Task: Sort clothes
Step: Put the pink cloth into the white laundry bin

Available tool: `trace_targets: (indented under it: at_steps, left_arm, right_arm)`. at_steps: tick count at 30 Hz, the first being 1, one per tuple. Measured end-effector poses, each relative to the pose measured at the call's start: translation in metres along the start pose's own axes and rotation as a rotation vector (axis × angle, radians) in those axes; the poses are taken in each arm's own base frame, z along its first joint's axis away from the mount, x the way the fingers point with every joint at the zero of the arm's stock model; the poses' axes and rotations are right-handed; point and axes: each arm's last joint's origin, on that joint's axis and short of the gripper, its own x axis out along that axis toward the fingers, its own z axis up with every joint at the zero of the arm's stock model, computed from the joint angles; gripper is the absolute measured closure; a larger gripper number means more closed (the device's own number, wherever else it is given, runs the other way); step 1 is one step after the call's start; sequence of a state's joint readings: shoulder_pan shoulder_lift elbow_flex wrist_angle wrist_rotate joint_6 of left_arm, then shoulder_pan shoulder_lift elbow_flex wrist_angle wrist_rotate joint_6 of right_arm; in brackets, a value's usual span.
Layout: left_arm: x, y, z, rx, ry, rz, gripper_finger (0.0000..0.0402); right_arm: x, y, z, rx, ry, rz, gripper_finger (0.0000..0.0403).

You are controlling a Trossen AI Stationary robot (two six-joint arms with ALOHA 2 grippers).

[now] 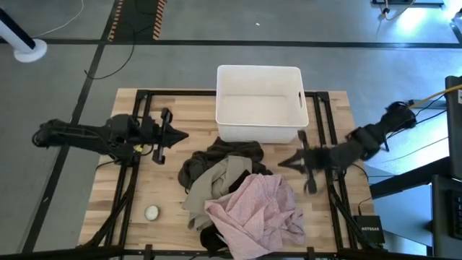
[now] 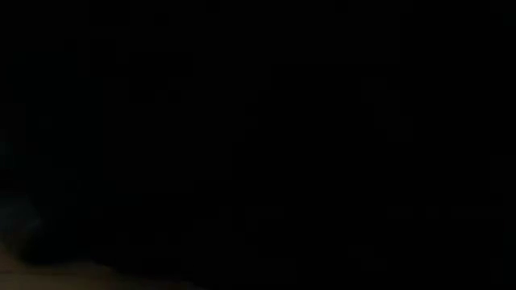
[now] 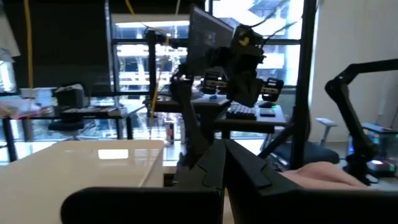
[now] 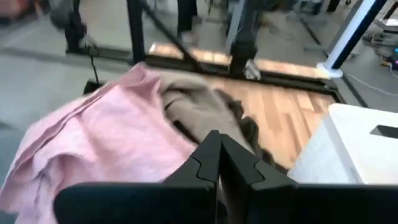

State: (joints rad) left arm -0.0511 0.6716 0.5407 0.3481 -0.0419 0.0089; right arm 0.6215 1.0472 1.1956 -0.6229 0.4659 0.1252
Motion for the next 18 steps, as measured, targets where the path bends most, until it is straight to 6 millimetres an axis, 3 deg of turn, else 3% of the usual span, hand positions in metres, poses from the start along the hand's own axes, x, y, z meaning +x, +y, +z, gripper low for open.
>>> trace_targets:
  at_steps: [4,10,13,18]
  left_arm:
    - [0.0,-0.004,0.0,-0.007,0.001,-0.004,0.0401]
    - [0.0,-0.005,0.001,-0.009,-0.005,-0.004,0.0402]
    - [0.0,-0.005,0.001,-0.009,-0.009,-0.002,0.0401]
    - [0.0,-0.005,0.001,-0.013,-0.008,-0.001,0.0401]
  right_arm:
    - [0.008,0.034,0.005,-0.073,0.082,0.023,0.0388]
    - [0.03,0.066,-0.007,-0.113,0.166,0.052,0.0381]
    - [0.043,0.074,-0.013,-0.137,0.201,0.043,0.0351]
    - [0.063,0.087,-0.022,-0.177,0.249,0.04,0.0262]
